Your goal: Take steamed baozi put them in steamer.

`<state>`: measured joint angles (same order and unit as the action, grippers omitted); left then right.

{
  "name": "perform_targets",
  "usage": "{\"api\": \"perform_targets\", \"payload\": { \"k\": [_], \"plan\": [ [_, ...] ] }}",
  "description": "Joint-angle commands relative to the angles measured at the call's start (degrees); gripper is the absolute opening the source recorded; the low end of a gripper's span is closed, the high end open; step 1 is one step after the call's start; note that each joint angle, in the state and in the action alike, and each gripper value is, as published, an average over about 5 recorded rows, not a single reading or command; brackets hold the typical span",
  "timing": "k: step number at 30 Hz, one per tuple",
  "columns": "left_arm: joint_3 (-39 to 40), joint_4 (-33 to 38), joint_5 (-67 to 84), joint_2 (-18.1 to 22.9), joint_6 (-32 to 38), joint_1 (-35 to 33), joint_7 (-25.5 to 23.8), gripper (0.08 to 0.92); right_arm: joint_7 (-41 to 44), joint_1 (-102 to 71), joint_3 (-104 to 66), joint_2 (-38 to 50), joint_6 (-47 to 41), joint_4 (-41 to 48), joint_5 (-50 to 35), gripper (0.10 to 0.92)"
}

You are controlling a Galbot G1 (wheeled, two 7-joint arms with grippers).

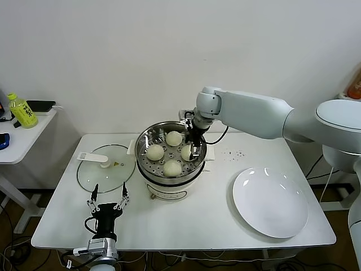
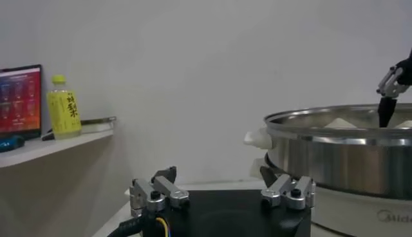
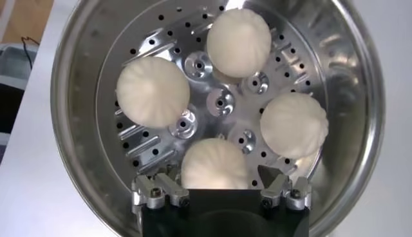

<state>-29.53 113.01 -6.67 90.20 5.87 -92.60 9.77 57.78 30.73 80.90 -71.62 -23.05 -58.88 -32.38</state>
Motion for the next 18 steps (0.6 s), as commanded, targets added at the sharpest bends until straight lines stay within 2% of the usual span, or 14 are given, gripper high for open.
{"api": "perform_targets", "payload": {
  "k": [1,10,18],
  "plan": [
    [0.1,0.2,-0.1,0.0,-0.1,0.0,0.0,0.823,1.4,2.9,-0.8,0.6,0.8,-0.9,-1.8,0.823],
    [-0.4,1.4,-0.1,-0.8,-0.4,-0.4,-0.1,0.823,1.9,7.9,-3.3,9.4,2.5,-8.2,-3.2,0.823],
    [0.6,3.2,-1.2,-0.5,-0.8,-1.0,-0.1,0.823,-5.8,3.1,-15.0,21.2,5.4,-15.1,-2.5,0.823]
  ]
}}
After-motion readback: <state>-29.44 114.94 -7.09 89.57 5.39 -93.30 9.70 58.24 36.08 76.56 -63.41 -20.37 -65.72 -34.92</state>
